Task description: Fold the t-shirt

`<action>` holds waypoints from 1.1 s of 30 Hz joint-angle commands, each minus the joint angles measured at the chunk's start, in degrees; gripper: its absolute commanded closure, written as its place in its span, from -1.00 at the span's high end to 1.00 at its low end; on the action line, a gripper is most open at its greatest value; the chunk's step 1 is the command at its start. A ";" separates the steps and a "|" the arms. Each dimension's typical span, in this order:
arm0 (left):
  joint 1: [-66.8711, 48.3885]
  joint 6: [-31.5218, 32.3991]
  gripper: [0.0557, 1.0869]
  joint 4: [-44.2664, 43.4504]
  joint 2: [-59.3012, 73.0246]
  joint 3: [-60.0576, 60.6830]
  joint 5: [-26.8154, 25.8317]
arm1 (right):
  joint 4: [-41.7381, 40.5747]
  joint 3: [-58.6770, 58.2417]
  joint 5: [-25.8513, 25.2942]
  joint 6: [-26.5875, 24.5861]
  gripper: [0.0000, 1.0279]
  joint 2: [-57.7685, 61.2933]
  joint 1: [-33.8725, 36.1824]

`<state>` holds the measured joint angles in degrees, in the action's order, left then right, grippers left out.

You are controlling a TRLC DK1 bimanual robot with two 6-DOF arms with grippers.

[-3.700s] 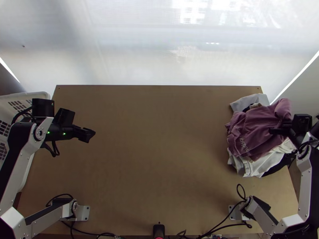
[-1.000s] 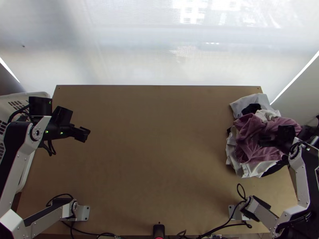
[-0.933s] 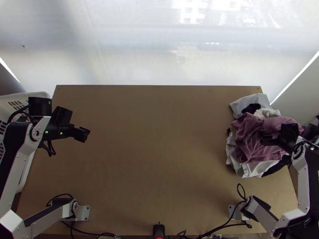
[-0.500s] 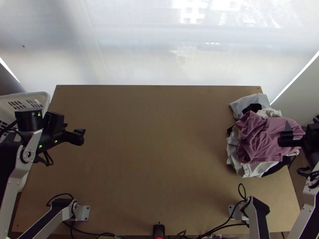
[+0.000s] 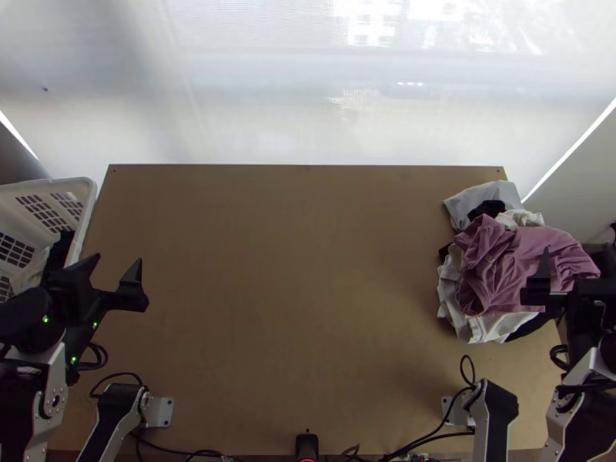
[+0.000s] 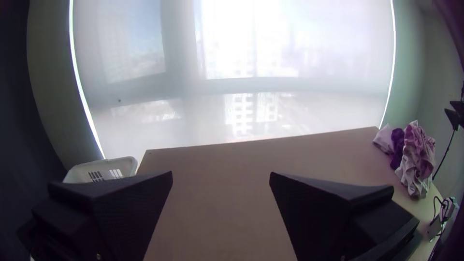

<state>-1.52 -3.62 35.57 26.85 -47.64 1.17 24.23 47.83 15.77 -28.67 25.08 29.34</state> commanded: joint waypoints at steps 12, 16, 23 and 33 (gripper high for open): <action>3.01 2.47 0.90 -9.82 -18.59 17.58 0.68 | -2.96 -15.23 -14.54 2.03 0.92 -12.69 -16.16; 3.19 1.68 0.90 -8.24 -21.14 18.90 0.76 | -3.66 -18.57 -14.63 1.42 0.92 -14.97 -19.59; 5.65 -0.95 0.90 -7.80 -23.51 19.86 0.94 | -5.24 -20.68 -14.80 2.30 0.92 -15.32 -23.63; 5.74 -13.96 0.90 -20.54 -27.03 31.64 0.85 | -17.02 -32.01 -18.85 2.65 0.92 -17.79 -33.47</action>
<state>3.81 -11.11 22.55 1.34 -23.38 2.17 13.78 22.96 0.30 -26.17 8.97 3.05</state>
